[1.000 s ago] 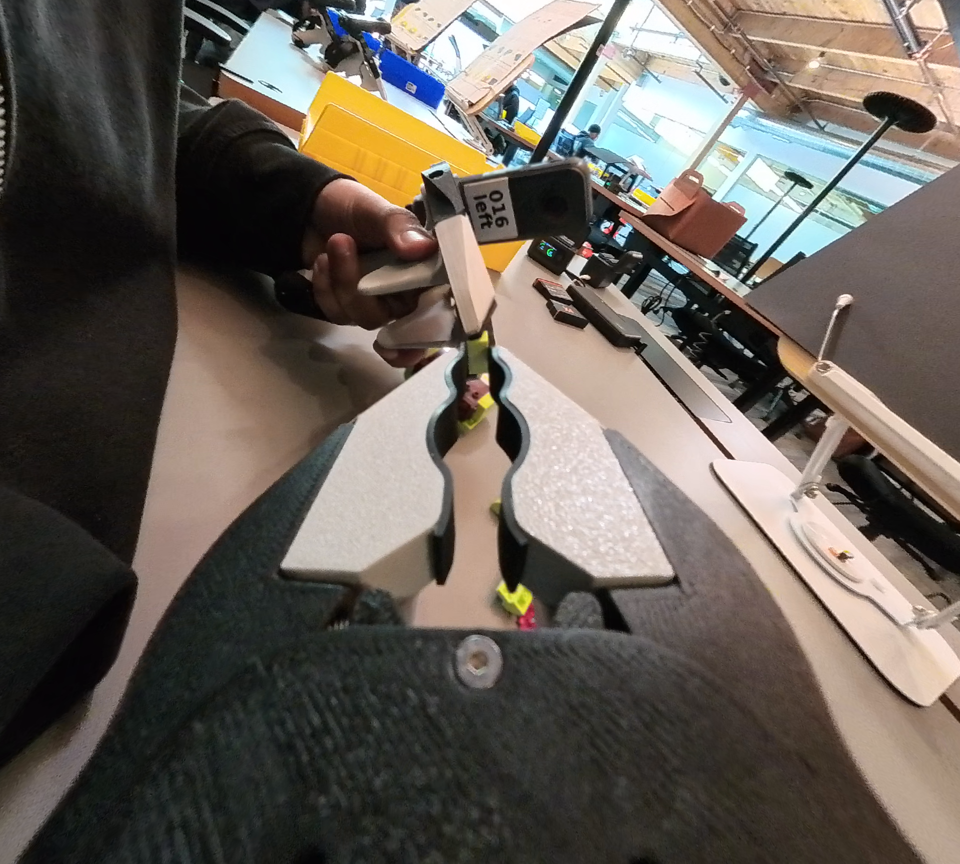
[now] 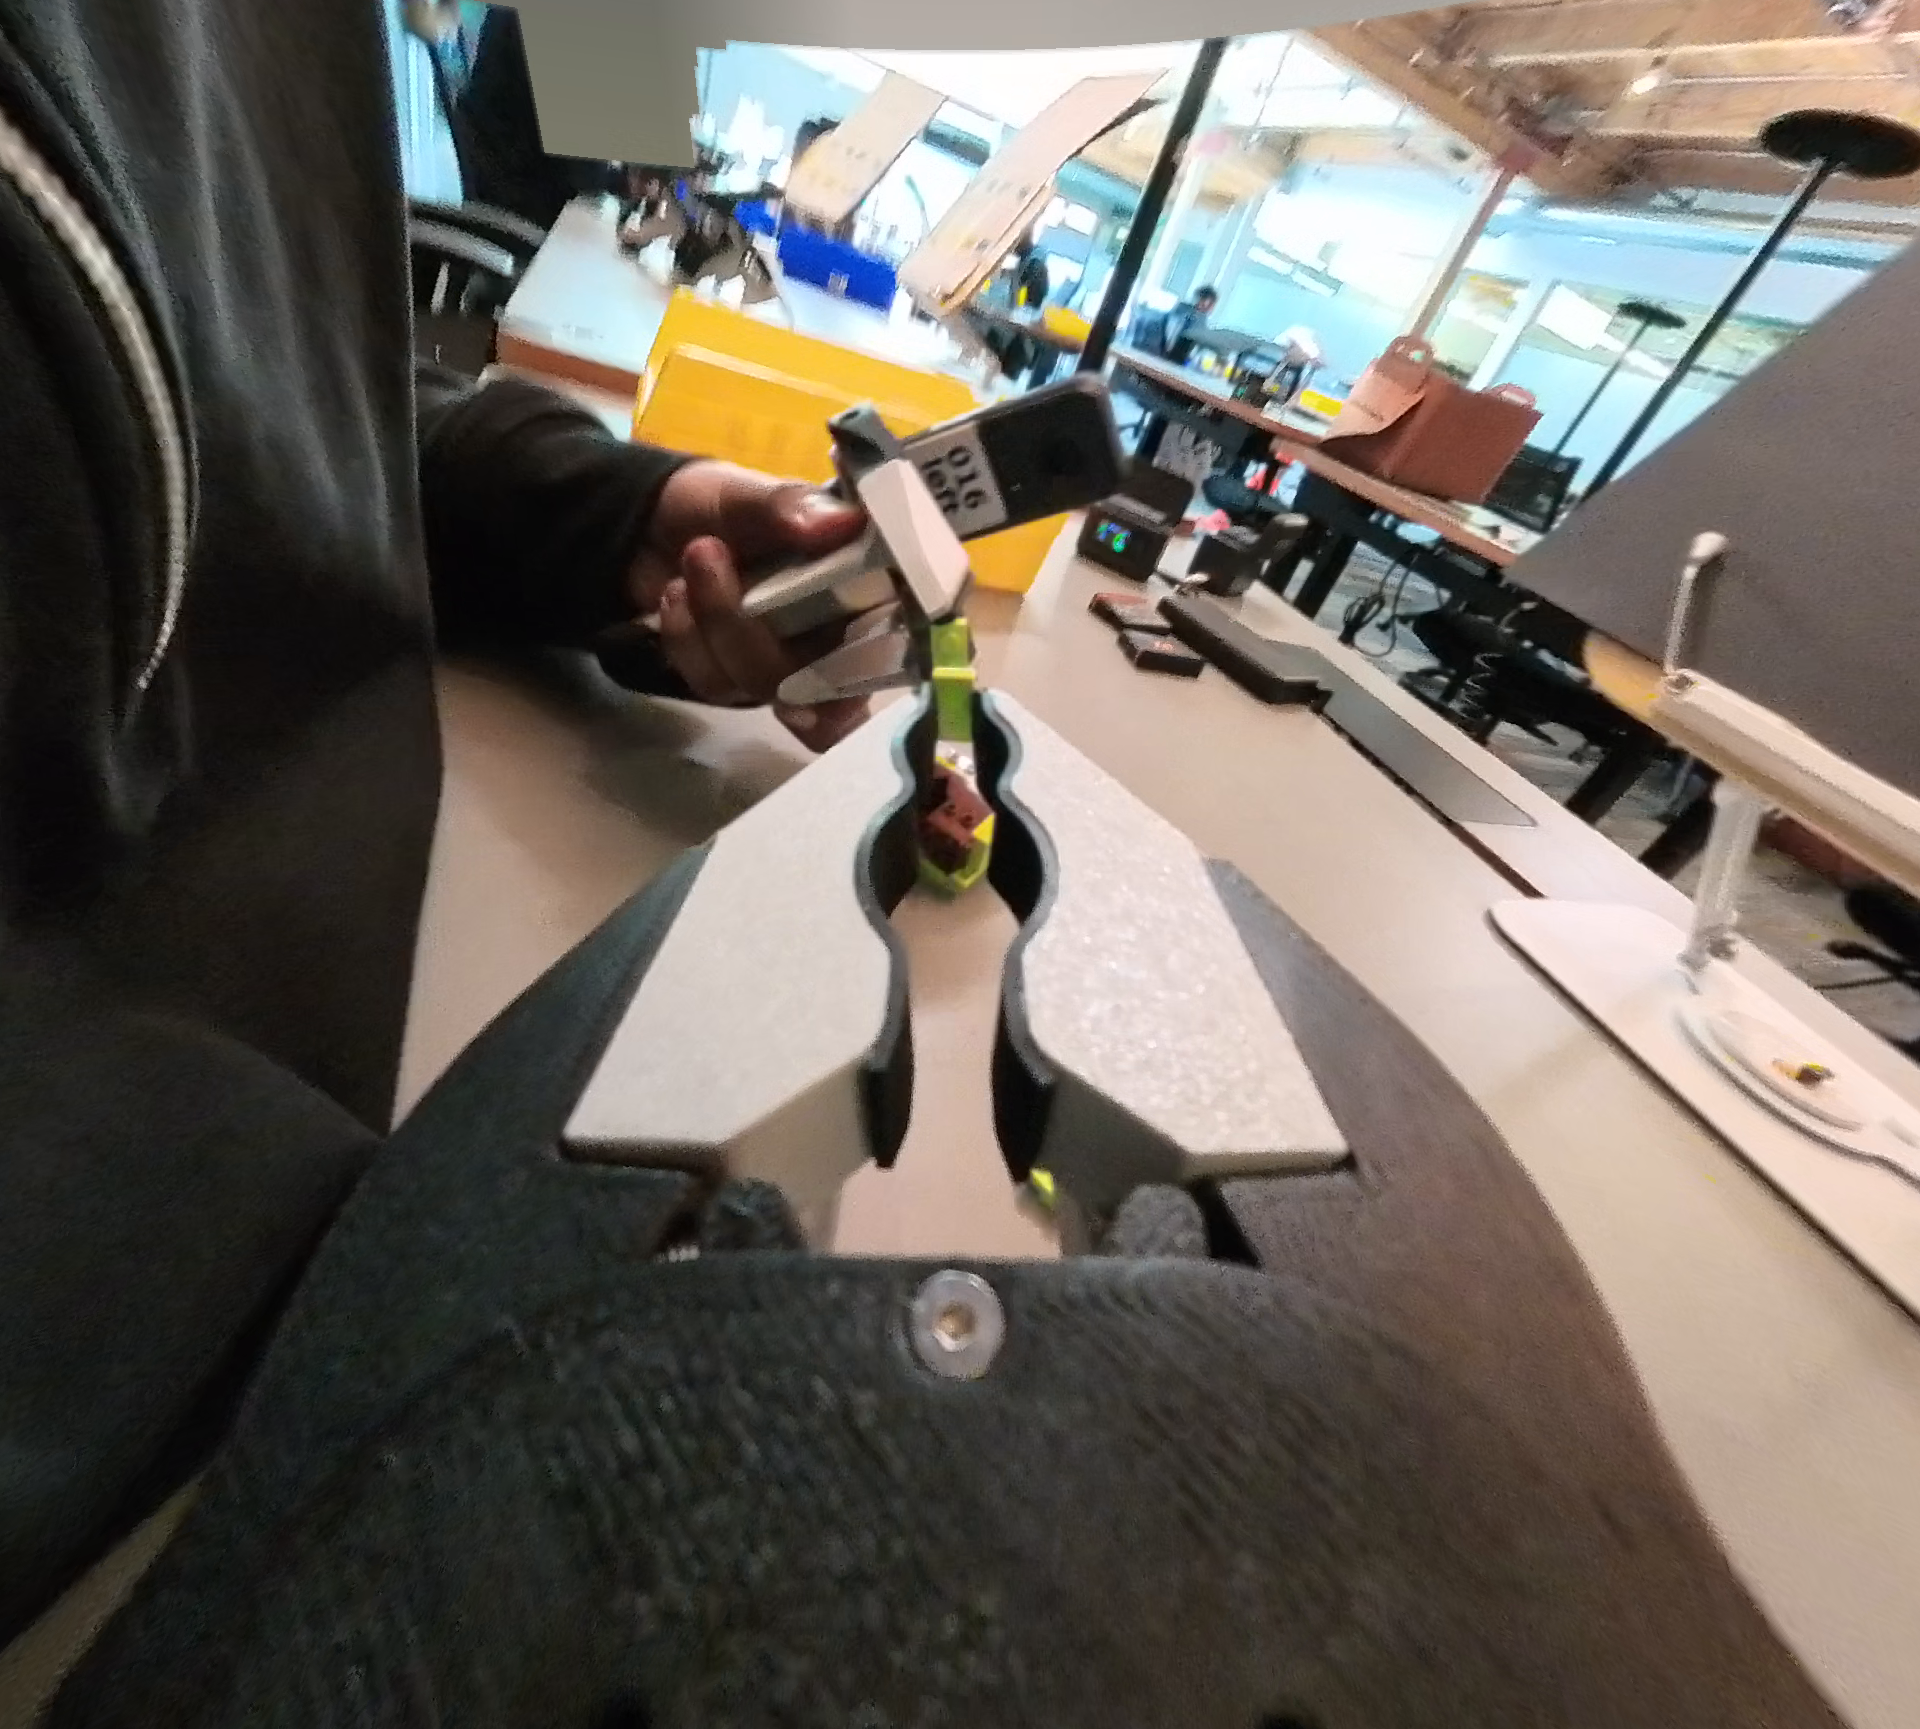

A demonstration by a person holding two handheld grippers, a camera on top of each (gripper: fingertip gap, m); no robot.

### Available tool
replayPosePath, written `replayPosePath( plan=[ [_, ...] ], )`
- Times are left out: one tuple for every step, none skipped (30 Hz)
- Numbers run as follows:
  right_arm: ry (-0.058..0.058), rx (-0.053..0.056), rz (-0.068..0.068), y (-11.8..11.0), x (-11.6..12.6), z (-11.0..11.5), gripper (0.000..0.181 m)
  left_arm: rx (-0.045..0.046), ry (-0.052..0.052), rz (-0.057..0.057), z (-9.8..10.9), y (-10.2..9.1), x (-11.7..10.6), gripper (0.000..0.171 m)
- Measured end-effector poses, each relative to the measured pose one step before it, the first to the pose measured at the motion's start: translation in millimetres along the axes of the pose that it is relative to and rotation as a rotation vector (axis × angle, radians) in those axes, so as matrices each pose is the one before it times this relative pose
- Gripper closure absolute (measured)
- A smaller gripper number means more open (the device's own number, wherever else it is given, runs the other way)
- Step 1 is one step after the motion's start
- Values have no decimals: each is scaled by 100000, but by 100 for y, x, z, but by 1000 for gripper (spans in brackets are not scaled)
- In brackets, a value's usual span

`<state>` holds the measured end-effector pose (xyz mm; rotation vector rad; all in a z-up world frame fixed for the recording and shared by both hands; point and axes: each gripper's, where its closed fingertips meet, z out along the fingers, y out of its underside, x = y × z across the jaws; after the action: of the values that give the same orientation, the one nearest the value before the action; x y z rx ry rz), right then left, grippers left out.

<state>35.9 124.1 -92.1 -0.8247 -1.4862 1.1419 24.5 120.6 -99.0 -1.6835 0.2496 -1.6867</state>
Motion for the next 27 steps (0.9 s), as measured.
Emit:
replayPosePath(
  plan=[
    [1347,3089,3504,-287,666,-714,177,1745,-2896,1160,-791,-505,-490,159],
    [854,1914,3066,-98,481,-471,177,-479,-2703,1569,-354,-40,-383,158],
    [877,973,1028,-68,281,-184,176,-2,889,390,48,-13,261,158],
    [362,-71,133,47,96,41,177,-554,1529,427,293,103,383,158],
    [-133,-530,179,144,1,133,176,-917,147,1251,341,173,175,158],
    [-227,-549,42,130,-22,117,176,-1159,-694,1582,244,203,47,158],
    [98,-800,-323,140,4,60,176,-883,-1015,1734,96,131,5,158],
    [285,-573,-404,123,26,5,176,-468,-1660,2542,-8,27,-80,158],
    [-155,-179,144,72,-15,21,176,221,-1353,2739,-48,-97,-34,158],
    [-343,-527,596,127,-17,66,176,1007,591,1726,-39,-213,224,158],
    [141,-1556,450,314,61,132,176,1152,873,1337,9,-205,236,158],
    [115,-3003,702,605,79,218,176,651,165,1748,44,-86,112,158],
    [338,-4333,1307,837,130,302,176,-517,-788,1956,78,82,5,158],
    [1797,-4630,1000,840,318,306,176,-1060,-2043,2980,85,130,-130,158],
    [2970,-4397,674,812,487,273,176,-1744,-3221,4122,99,199,-229,158],
    [3265,-4927,1228,910,584,263,175,-2662,-5042,4829,128,258,-459,158],
    [4094,-5977,1806,1046,757,247,176,-3553,-7226,5402,157,343,-765,158],
    [4680,-6764,2136,1149,869,271,176,-4428,-8139,6171,202,450,-884,158],
    [3402,-6755,2141,1083,681,287,176,-4747,-8554,6597,236,477,-926,157],
    [2303,-5430,1802,800,459,281,176,-4663,-8464,6636,266,451,-870,157],
    [2056,-3963,1447,568,363,239,176,-4594,-7736,6188,300,420,-765,157],
    [1131,-3398,1069,468,198,238,176,-4165,-6223,5414,343,355,-577,157],
    [207,-2968,567,403,45,228,176,-3541,-4788,4450,365,273,-395,157],
    [80,-2057,45,266,-1,185,176,-3120,-3926,3260,347,208,-337,157],
    [473,-1137,-212,143,38,138,176,-2551,-2777,2545,291,146,-241,157],
    [702,-685,-94,66,84,95,176,-1248,-2015,1665,187,-15,-230,157],
    [499,-461,121,36,85,82,175,-130,-620,386,78,-143,-139,157]
  ],
)
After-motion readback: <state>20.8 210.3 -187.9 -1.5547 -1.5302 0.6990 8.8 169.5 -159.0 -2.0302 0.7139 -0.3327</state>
